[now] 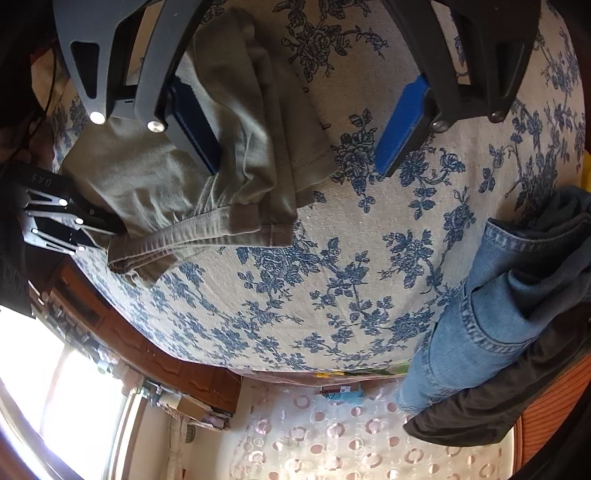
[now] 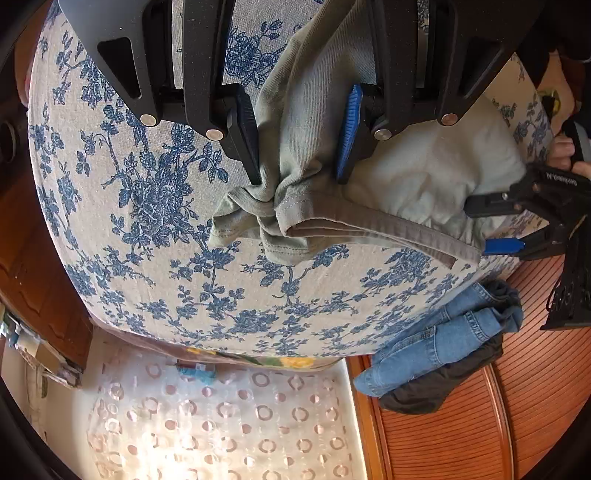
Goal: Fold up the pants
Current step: 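Slide both grippers under the folded sweatpants and close on the bundle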
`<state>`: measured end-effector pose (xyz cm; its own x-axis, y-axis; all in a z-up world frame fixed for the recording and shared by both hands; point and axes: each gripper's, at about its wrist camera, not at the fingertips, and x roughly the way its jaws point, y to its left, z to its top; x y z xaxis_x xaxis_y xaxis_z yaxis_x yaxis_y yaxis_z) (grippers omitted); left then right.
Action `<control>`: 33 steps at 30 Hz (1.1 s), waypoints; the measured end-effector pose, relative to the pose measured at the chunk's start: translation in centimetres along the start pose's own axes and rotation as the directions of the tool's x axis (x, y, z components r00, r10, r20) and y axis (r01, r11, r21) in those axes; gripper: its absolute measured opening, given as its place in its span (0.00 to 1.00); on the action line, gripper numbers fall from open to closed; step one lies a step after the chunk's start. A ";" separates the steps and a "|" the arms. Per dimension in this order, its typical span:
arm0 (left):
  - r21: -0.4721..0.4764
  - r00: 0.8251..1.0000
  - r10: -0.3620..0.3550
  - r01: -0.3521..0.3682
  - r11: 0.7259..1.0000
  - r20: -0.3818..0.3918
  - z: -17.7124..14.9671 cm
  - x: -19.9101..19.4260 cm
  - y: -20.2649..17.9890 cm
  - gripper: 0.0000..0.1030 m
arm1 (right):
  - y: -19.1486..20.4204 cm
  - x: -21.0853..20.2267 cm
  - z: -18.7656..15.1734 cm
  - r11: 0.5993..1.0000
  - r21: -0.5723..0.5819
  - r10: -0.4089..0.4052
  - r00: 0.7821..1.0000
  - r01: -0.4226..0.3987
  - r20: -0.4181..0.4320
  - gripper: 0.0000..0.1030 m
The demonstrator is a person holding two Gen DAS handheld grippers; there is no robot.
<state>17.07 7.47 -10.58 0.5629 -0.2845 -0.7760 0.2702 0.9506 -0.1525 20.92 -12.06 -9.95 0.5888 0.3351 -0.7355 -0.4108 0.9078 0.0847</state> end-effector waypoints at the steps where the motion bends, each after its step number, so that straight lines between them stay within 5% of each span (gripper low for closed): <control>1: -0.009 1.000 -0.008 0.008 1.000 0.004 -0.1 -0.1 0.1 0.75 | 0.0 0.0 0.0 1.000 0.000 0.000 1.000 0.000 0.000 0.38; 18: -0.027 0.994 -0.107 0.107 0.994 0.006 0.4 0.0 -0.8 0.21 | 0.0 0.0 -0.1 1.000 0.000 0.003 1.000 -0.003 -0.001 0.39; 33: 0.019 0.987 -0.123 0.122 0.992 0.105 0.3 -3.3 -2.9 0.11 | -0.2 -0.1 0.0 1.000 0.015 0.011 1.000 -0.011 0.002 0.40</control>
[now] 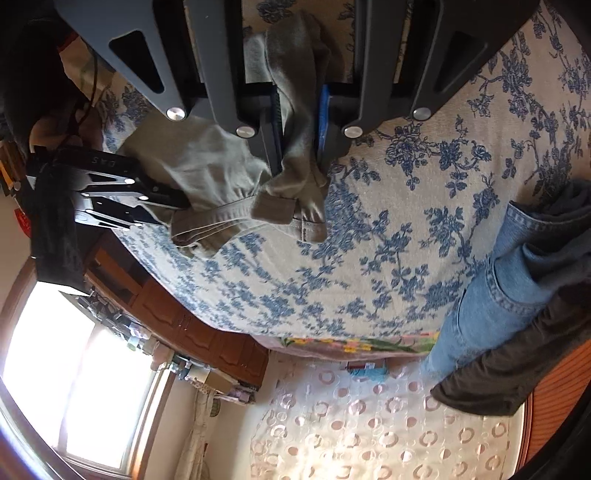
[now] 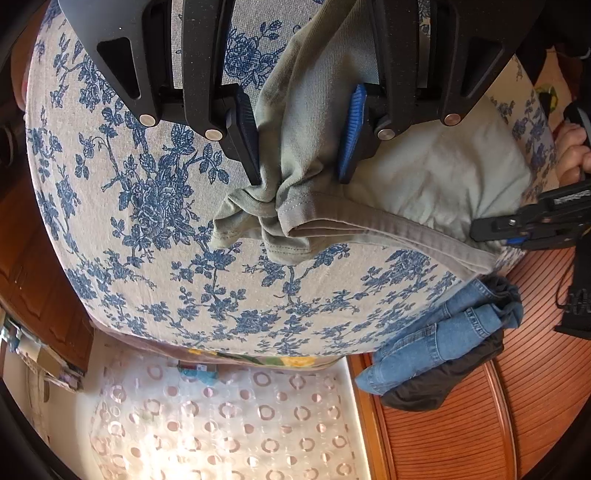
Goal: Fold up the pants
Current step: 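Lift the sweatpants bundle with both grippers and carry it toward the jeans stack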
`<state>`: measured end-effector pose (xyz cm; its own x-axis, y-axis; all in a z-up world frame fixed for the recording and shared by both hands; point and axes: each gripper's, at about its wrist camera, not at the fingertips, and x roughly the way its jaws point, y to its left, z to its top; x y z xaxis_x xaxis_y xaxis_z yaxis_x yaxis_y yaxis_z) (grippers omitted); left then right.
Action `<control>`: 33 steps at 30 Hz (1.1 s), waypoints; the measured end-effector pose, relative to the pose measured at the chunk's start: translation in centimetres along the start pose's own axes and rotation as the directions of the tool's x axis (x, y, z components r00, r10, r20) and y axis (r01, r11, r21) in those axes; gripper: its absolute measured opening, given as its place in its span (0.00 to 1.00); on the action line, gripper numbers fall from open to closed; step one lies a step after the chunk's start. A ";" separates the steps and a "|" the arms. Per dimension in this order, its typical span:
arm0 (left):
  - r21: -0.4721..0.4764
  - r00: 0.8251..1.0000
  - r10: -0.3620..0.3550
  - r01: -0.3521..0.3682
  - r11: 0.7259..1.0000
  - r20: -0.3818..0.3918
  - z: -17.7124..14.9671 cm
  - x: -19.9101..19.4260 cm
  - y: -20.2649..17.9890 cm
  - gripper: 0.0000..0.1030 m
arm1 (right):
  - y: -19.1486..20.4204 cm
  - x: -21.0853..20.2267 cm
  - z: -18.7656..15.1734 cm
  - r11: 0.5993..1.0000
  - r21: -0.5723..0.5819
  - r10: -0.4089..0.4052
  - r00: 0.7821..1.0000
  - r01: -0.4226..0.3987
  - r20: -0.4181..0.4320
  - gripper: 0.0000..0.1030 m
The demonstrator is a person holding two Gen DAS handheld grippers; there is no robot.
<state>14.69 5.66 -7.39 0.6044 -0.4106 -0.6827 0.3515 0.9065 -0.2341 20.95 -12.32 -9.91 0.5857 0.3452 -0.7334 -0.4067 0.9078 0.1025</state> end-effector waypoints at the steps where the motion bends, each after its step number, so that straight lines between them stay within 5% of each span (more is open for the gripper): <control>1: 0.006 1.000 -0.002 0.002 1.000 0.004 0.1 -0.2 -0.3 0.11 | 0.0 0.0 0.0 1.000 0.002 0.002 1.000 -0.002 0.000 0.40; 11: 0.019 1.000 -0.002 0.001 1.000 0.010 0.0 -0.4 -0.8 0.11 | 0.0 0.0 0.0 1.000 0.007 0.008 1.000 -0.008 0.003 0.41; 18: 0.021 1.000 -0.004 0.004 1.000 0.024 0.1 -0.5 -1.1 0.10 | 0.1 -0.6 -0.1 1.000 0.022 -0.013 0.999 0.012 0.035 0.15; 33: 0.019 0.986 -0.010 0.007 1.000 0.165 1.4 -5.9 -1.5 0.08 | 1.9 -7.0 2.1 1.000 -0.012 0.022 0.976 -0.020 0.218 0.13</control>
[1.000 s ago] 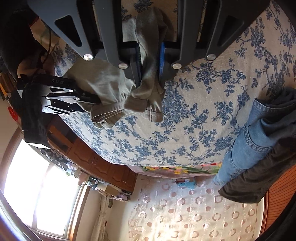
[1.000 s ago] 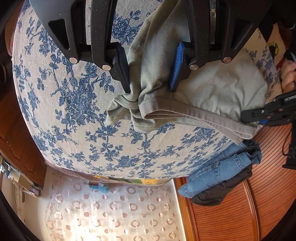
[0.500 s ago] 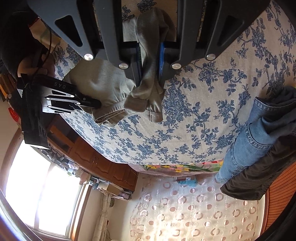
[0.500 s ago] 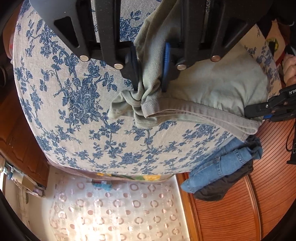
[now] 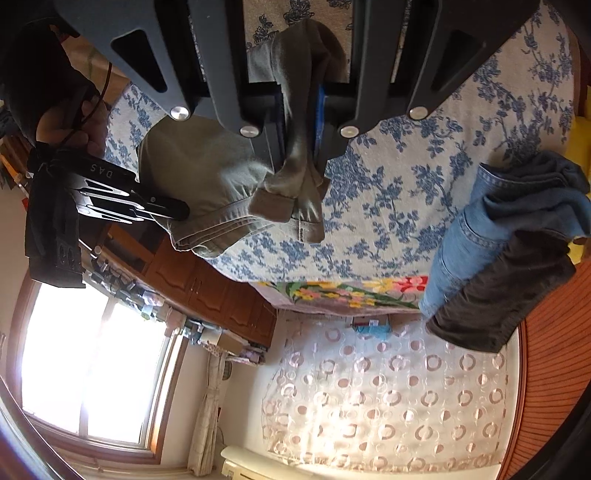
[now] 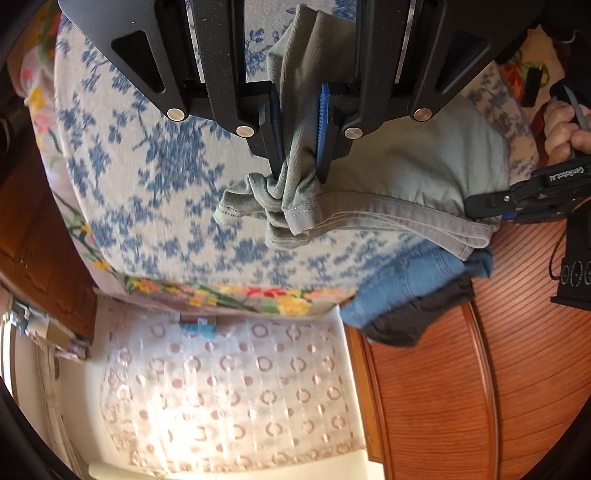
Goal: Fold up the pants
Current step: 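Lift the sweatpants bundle with both grippers and carry it toward the jeans stack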
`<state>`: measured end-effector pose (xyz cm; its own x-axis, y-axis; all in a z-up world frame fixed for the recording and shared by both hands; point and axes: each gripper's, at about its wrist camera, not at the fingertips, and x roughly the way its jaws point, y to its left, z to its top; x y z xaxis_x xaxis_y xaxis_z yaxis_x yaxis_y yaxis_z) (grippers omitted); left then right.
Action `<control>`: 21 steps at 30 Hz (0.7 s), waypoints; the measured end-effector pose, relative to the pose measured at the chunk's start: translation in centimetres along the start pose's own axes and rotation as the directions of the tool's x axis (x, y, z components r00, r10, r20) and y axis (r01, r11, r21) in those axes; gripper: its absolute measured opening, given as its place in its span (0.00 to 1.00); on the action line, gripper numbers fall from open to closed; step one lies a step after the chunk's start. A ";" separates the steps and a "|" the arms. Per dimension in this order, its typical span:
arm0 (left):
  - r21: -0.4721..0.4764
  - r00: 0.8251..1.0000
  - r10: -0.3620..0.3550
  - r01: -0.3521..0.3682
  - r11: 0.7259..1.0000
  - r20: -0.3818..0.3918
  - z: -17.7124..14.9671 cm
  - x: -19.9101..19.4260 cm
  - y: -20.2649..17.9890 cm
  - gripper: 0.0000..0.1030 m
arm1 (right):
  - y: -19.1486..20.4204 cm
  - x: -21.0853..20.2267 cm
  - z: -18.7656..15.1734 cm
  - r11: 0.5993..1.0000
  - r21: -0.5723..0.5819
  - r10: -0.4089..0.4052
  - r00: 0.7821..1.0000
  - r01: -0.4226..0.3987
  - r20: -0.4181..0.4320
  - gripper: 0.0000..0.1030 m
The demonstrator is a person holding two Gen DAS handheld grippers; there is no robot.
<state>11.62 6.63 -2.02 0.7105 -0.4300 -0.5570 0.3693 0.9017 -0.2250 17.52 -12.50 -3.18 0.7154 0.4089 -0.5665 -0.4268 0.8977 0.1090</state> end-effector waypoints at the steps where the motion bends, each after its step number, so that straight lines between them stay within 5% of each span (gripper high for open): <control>1: 0.003 1.000 0.004 -0.004 1.000 0.011 0.2 -0.4 0.0 0.08 | 0.2 -0.3 0.4 1.000 -0.008 0.004 1.000 -0.004 0.011 0.13; 21: -0.059 0.985 0.100 -0.093 0.994 0.143 2.5 -4.4 4.8 0.08 | 5.3 -0.2 7.3 0.984 -0.171 0.069 0.992 -0.050 0.110 0.13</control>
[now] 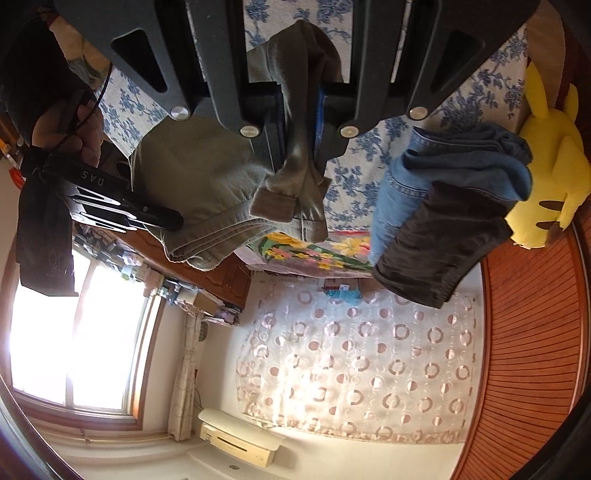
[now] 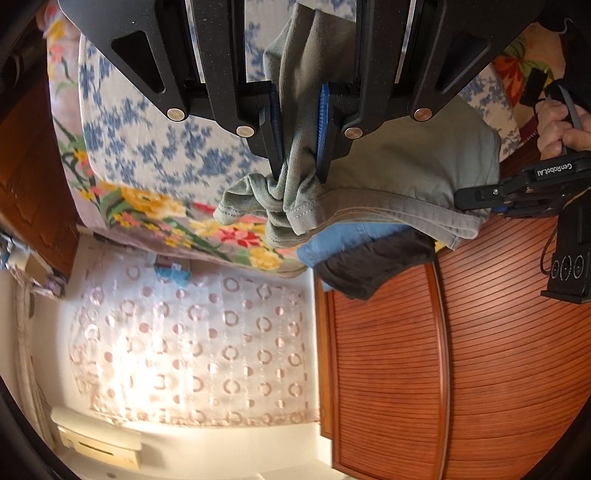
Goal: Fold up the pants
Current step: 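Lift the sweatpants bundle with both grippers and carry it toward the jeans stack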
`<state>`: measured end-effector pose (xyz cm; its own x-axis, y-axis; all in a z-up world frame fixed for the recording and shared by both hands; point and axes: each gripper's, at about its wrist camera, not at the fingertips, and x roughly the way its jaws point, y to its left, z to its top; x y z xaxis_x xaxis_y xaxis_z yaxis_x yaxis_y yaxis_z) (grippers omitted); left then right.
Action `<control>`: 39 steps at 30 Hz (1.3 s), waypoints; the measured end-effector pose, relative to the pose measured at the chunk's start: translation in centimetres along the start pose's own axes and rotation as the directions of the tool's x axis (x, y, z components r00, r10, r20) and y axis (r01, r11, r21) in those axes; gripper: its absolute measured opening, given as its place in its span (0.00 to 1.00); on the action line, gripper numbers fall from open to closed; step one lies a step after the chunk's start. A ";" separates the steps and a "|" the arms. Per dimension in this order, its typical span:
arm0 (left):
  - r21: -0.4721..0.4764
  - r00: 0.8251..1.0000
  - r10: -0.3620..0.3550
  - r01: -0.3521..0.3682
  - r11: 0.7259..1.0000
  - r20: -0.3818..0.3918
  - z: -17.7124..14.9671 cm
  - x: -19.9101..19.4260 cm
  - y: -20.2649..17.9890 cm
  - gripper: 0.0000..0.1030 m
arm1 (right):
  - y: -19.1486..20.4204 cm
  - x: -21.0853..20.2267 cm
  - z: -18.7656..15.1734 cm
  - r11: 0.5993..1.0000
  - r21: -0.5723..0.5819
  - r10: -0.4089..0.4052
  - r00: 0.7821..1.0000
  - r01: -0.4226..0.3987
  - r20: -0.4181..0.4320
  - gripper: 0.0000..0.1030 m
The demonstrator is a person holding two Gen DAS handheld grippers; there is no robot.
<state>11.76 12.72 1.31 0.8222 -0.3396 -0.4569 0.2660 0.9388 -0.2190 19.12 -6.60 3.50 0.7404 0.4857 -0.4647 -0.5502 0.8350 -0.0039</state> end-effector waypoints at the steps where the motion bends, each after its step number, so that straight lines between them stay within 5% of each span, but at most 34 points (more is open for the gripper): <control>1: -0.010 1.000 0.009 -0.009 1.000 0.008 0.2 -0.1 0.6 0.08 | 0.3 0.5 0.5 1.000 -0.013 0.007 1.000 -0.007 0.003 0.13; 22: -0.118 0.971 0.225 -0.215 0.969 0.075 5.9 3.8 10.7 0.08 | 2.3 17.6 13.8 0.954 -0.252 0.157 0.987 -0.161 -0.034 0.13; 39: -0.206 0.948 0.316 -0.302 0.931 0.041 4.8 4.7 15.3 0.11 | 7.3 29.1 17.8 0.887 -0.355 0.279 0.955 -0.295 -0.097 0.14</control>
<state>22.10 25.81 -0.04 0.8838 -0.0223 -0.4674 -0.1046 0.9642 -0.2438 43.52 18.25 5.76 0.5163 0.6719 -0.5309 -0.8437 0.5055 -0.1808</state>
